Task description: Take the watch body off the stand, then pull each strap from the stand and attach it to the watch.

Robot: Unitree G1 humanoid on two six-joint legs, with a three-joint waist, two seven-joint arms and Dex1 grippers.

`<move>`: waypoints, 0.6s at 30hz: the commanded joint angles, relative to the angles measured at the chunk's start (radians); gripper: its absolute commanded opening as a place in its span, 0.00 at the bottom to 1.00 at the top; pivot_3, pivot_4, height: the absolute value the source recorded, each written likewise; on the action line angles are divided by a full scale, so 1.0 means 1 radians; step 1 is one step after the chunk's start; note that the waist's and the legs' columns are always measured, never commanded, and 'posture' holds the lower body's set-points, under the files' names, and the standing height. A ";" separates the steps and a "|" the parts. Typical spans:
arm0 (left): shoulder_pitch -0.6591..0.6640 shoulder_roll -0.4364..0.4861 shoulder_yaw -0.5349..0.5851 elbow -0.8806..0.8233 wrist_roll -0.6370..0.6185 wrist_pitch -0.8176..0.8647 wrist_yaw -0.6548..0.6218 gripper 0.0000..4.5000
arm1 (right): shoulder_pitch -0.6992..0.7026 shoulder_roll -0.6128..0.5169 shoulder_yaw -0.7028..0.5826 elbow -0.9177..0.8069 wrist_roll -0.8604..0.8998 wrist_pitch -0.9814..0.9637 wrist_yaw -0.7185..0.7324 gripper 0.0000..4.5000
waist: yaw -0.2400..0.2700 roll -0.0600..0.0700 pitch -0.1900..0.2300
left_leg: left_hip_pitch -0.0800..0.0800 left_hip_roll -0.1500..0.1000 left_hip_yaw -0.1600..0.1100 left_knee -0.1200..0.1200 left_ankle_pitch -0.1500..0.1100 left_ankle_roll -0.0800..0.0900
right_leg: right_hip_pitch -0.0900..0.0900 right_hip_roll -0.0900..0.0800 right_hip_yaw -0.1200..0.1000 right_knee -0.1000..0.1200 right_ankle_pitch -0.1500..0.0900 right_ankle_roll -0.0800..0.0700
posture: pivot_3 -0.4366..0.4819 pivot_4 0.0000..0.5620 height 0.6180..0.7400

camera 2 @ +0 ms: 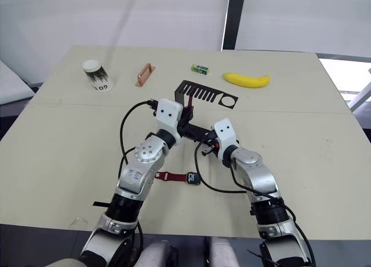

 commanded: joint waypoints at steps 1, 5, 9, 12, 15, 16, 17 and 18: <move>-0.014 -0.015 0.002 -0.029 0.000 -0.032 -0.009 0.01 | 0.011 0.005 0.000 0.006 -0.006 0.023 -0.017 0.00 | 0.000 0.000 0.000 | 0.000 0.000 0.000 0.000 0.000 0.000 | 0.000 0.000 0.000 0.000 0.000 0.000 | 0.48 0.27 1.00; -0.011 -0.027 0.011 -0.057 -0.031 -0.017 -0.025 0.01 | 0.010 0.006 0.000 0.006 -0.005 0.023 -0.016 0.00 | 0.000 0.000 0.000 | 0.000 0.000 0.000 0.000 0.000 0.000 | 0.000 0.000 0.000 0.000 0.000 0.000 | 0.48 0.27 1.00; 0.002 -0.020 0.010 -0.102 -0.038 -0.005 -0.039 0.01 | 0.009 0.003 0.001 0.010 -0.006 0.023 -0.012 0.00 | 0.000 0.000 0.000 | 0.000 0.000 0.000 0.000 0.000 0.000 | 0.000 0.000 0.000 0.000 0.000 0.000 | 0.48 0.27 1.00; 0.050 0.011 0.019 -0.177 -0.052 0.012 -0.069 0.01 | 0.000 0.000 0.004 0.023 -0.008 0.019 -0.007 0.00 | -0.002 0.000 0.000 | 0.000 0.000 0.000 0.000 0.000 0.000 | 0.000 0.000 0.000 0.000 0.000 0.000 | 0.48 0.27 1.00; 0.088 0.035 0.013 -0.230 -0.064 0.010 -0.101 0.01 | -0.005 -0.002 0.006 0.031 -0.009 0.016 -0.004 0.00 | -0.001 0.000 0.000 | 0.000 0.000 0.000 0.000 0.000 0.000 | 0.000 0.000 0.000 0.000 0.000 0.000 | 0.48 0.27 1.00; 0.102 0.044 0.012 -0.251 -0.072 0.010 -0.115 0.01 | -0.008 -0.003 0.006 0.034 -0.009 0.014 -0.002 0.00 | -0.001 0.000 0.000 | 0.000 0.000 0.000 0.000 0.000 0.000 | 0.000 0.000 0.000 0.000 0.000 0.000 | 0.48 0.27 1.00; 0.117 0.054 0.015 -0.276 -0.085 0.014 -0.131 0.01 | -0.011 -0.004 0.006 0.038 -0.008 0.012 0.000 0.00 | -0.001 0.000 0.000 | 0.000 0.000 0.000 0.000 0.000 0.000 | 0.000 0.000 0.000 0.000 0.000 0.000 | 0.48 0.27 1.00; 0.130 0.065 0.019 -0.300 -0.101 0.022 -0.150 0.01 | -0.014 -0.006 0.005 0.040 -0.008 0.008 0.002 0.00 | -0.001 0.000 0.000 | 0.000 0.000 0.000 0.000 0.000 0.000 | 0.000 0.000 0.000 0.000 0.000 0.000 | 0.48 0.27 1.00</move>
